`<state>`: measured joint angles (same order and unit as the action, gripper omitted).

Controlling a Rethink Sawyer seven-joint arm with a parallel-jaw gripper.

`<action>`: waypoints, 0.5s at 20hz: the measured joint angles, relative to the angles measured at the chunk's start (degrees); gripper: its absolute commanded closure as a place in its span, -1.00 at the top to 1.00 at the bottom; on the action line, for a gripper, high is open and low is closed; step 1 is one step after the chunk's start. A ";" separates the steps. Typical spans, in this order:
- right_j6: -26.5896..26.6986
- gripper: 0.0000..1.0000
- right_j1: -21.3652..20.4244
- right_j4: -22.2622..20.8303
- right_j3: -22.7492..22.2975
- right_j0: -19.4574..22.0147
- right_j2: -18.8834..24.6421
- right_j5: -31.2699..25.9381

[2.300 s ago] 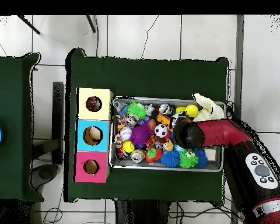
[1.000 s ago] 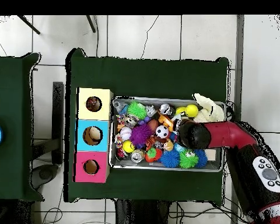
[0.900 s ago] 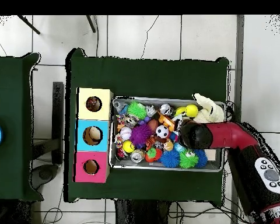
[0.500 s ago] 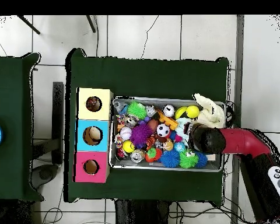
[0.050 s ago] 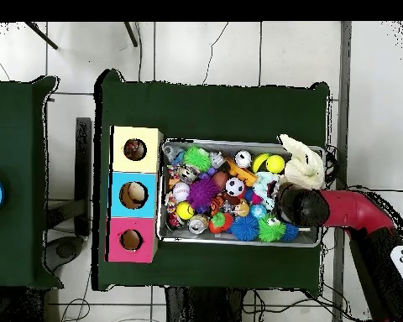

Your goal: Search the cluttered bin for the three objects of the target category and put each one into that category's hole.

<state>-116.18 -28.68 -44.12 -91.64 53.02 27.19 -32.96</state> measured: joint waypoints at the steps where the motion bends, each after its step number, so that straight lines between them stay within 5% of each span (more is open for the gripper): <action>1: 0.00 1.00 -0.06 -0.16 -0.25 0.12 0.00 0.00; 10: 0.00 1.00 -0.35 -3.22 -3.59 1.31 0.01 0.47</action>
<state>-116.18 -29.03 -47.33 -95.23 54.33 27.21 -32.49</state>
